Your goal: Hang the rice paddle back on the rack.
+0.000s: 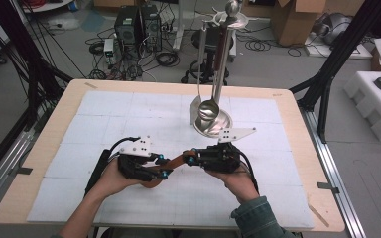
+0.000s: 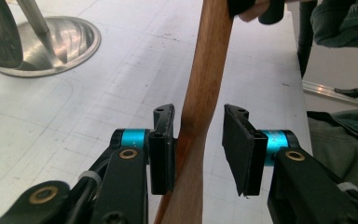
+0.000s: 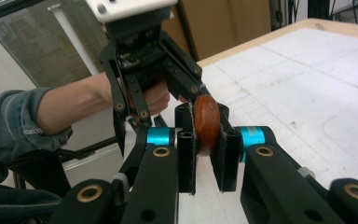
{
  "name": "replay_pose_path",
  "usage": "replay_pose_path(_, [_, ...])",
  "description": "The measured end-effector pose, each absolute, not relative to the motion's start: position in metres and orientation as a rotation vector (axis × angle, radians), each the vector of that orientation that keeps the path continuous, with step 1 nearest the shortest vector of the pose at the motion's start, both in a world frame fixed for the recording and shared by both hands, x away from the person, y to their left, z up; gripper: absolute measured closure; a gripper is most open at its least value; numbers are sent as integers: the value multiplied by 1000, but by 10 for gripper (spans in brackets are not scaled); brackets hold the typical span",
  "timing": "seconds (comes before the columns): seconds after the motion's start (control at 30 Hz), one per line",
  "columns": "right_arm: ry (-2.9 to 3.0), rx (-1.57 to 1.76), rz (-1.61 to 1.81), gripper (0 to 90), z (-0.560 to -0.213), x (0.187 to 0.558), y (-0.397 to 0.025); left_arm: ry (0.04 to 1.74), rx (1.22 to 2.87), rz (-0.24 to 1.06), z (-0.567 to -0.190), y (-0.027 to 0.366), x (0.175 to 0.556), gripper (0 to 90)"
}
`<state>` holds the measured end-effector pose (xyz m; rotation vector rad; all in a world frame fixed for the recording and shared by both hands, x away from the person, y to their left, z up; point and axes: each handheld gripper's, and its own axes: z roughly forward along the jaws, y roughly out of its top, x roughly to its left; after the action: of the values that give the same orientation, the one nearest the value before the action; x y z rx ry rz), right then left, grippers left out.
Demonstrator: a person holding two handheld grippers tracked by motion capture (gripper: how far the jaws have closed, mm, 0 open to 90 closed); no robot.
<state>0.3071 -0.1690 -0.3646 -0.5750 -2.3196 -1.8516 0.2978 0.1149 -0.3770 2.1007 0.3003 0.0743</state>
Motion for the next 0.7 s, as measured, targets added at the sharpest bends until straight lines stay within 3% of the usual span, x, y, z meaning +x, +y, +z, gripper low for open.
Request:
replay_pose_path(0.3, [-2305,-551,-1880,822,-356,308,-167,272,2095,105,-376,113,295,724])
replay_pose_path(0.43, [-2311,-588,-1890,742,-356,310,-167,258,2088,102,-376,113,294,794])
replay_pose_path(0.7, [-2338,-631,-1901,665,-357,309,-164,258,2085,122,-376,112,293,819])
